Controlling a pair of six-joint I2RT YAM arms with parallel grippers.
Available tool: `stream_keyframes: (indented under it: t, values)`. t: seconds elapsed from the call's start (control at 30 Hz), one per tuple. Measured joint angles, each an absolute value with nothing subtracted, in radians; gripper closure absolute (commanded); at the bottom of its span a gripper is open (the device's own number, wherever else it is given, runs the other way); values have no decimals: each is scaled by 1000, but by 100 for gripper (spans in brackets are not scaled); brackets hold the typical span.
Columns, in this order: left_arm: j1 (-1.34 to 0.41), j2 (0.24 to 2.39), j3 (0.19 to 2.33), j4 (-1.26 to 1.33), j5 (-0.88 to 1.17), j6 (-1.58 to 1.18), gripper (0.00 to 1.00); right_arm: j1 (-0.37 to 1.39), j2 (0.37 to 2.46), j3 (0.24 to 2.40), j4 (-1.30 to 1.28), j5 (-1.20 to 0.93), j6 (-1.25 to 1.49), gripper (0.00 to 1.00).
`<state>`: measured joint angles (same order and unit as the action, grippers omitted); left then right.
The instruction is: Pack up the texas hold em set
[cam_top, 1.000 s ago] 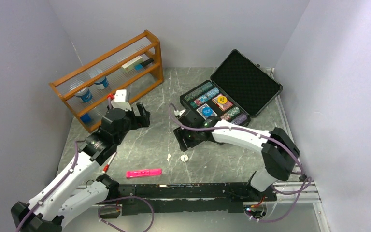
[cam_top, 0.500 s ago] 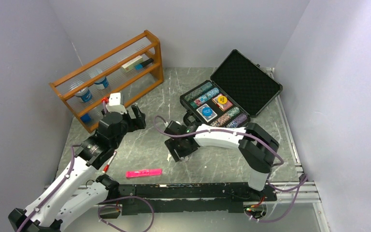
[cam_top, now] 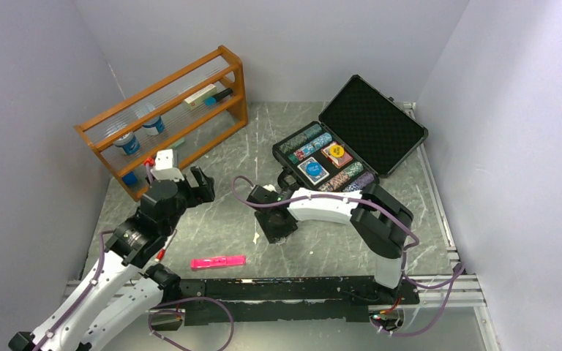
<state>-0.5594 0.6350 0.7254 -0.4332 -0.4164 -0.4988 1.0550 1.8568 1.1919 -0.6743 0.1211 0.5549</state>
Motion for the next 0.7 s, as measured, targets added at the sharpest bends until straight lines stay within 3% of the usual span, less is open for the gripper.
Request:
stream_keyframes:
  t: [0.23, 0.7]
  values:
    - [-559, 590, 682, -456, -410, -522, 5, 1051, 1883, 1212, -696, 120, 554, 65]
    - [-559, 602, 641, -445, -273, -570, 4, 1052, 1850, 1217, -715, 154, 588, 68]
